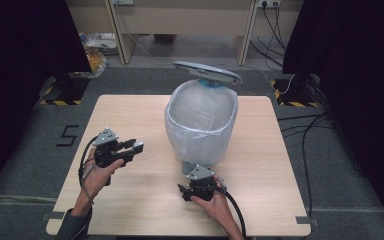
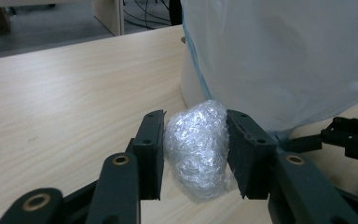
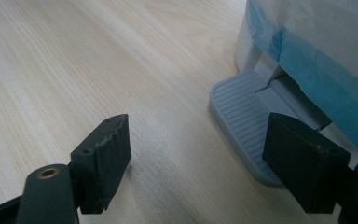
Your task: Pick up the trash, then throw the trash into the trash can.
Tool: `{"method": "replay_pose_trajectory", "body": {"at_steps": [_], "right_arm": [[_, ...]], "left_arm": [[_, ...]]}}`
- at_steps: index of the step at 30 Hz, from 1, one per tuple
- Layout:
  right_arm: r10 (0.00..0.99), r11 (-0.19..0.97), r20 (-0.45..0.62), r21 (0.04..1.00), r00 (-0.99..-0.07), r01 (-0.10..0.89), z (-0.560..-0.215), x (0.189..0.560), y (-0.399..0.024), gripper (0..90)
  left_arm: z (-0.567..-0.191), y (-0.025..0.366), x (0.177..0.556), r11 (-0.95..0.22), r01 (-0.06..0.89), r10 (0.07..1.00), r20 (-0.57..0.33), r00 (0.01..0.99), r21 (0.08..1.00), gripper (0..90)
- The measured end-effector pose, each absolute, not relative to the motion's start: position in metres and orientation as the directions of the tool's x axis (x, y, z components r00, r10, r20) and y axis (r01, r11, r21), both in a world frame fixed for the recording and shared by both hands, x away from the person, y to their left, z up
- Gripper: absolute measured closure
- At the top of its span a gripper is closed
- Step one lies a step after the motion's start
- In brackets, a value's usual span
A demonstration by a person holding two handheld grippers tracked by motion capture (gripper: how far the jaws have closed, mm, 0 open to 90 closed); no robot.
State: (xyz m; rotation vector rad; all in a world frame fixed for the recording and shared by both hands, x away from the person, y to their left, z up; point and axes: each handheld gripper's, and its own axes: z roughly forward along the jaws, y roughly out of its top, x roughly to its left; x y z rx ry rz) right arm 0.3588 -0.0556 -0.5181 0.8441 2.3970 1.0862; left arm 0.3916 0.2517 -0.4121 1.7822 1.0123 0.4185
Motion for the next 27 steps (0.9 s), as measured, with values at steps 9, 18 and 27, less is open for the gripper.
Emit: {"method": "replay_pose_trajectory", "body": {"at_steps": [9, 18, 27], "right_arm": [[0.655, 0.524, -0.091, 0.77, -0.75, 0.364, -0.518, 0.359, -0.056, 23.1], [0.655, 0.526, -0.093, 0.769, -0.75, 0.363, -0.518, 0.358, -0.055, 23.1], [0.652, 0.529, -0.097, 0.768, -0.752, 0.361, -0.518, 0.359, -0.056, 23.1]], "left_arm": [[-0.396, 0.252, 0.399, -0.138, 0.428, 0.784, -0.165, 0.598, 0.893, 58.6], [-0.384, 0.244, 0.406, -0.147, 0.41, 0.773, -0.154, 0.615, 0.9, 58.6], [-0.372, 0.236, 0.415, -0.134, 0.406, 0.757, -0.171, 0.63, 0.904, 58.6]]}}
